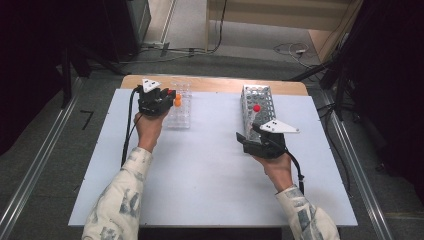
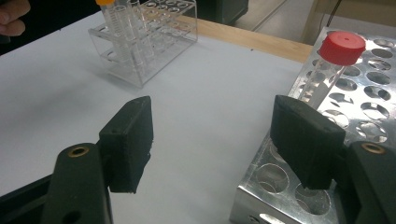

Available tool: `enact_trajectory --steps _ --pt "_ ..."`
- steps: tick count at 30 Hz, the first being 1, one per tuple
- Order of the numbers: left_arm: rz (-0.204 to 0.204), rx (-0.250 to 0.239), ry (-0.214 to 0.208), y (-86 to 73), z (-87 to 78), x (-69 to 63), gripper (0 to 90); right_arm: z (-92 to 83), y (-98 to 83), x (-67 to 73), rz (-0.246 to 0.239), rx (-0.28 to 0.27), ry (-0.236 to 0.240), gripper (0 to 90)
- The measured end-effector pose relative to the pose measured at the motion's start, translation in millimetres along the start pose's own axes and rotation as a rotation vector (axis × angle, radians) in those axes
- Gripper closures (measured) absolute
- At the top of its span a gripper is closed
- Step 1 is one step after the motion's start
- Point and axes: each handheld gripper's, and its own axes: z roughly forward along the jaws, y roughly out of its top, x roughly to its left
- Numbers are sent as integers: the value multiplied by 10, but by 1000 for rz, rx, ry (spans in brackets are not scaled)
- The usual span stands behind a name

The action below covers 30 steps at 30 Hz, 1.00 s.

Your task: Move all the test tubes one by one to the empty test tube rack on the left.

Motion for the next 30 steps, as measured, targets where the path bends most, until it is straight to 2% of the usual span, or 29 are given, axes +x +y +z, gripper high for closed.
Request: enact_trajectory --steps 4,14,18,23,27,30 --pt "-14 6 -10 -2 -10 -1 637 6 -4 -6 0 0 -8 287" --pt "-68 -18 -27 3 -106 46 573 26 -12 -60 8 -1 -36 295" --pt "-83 -23 -31 -15 -157 46 528 59 -7 -98 16 -16 -68 308" --pt "-96 -33 -30 -57 -236 17 424 131 10 -193 32 -26 -127 328" --pt "-91 -36 -35 -93 -303 -29 354 205 45 -302 62 -48 -170 377" --pt "-77 -47 -34 -117 -356 -80 326 289 71 -360 65 -21 -196 413"
